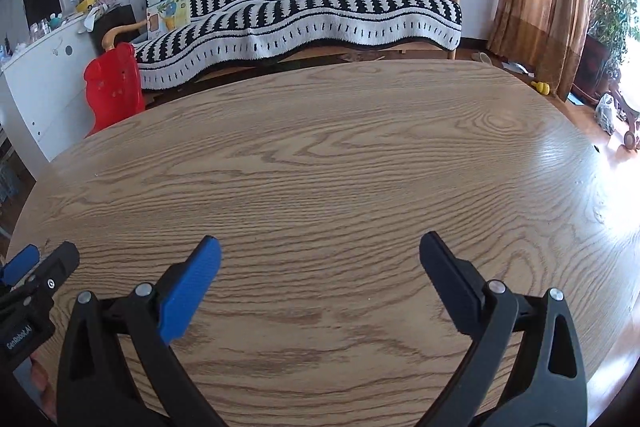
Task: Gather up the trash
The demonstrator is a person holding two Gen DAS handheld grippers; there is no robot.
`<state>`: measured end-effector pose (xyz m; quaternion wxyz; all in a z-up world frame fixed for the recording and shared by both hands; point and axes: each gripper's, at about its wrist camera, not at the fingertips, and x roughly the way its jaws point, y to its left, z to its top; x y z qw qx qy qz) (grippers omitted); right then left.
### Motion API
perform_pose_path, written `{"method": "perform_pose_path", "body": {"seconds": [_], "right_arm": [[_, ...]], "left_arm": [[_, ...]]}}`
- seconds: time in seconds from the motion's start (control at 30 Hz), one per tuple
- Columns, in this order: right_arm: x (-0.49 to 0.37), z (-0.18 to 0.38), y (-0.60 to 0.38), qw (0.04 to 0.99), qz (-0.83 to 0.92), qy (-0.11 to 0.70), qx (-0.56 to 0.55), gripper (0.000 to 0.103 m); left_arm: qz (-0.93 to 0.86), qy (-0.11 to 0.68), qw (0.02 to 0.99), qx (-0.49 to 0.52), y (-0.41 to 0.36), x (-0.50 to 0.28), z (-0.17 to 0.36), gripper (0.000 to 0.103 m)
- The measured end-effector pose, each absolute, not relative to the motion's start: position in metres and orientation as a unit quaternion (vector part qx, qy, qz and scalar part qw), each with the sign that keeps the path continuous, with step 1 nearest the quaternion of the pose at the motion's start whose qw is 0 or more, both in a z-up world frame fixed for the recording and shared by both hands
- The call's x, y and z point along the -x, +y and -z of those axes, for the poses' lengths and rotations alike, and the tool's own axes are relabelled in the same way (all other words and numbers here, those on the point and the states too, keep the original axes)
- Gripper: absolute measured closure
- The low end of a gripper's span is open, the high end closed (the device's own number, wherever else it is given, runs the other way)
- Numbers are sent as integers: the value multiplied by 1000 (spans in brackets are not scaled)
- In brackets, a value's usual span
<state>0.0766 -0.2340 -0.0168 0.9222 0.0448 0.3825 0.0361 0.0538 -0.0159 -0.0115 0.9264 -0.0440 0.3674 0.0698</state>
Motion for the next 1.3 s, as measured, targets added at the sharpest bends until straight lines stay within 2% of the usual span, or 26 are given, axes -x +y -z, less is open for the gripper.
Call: {"method": "perform_pose_path", "body": {"seconds": [0.57,0.77,0.87,1.07,1.3], "right_arm": [[-79,18,-239,920,-39,388,-45,7],[-80,21,-239,917,-41,395,-44,7],[-80,23,-240,915,-43,399,-45,7],[-85,26,-244,911,-46,407,-51,7],[-106,44,-243,902,-36,431,-9,7]], "left_arm": [[-72,370,926,17,-22,-52,12,6],[-45,386,920,52,-19,-53,18,6],[-60,374,925,22,-24,-48,19,6],[-53,395,917,23,-22,-55,34,6],[-69,392,917,0,-17,-72,46,6]]}}
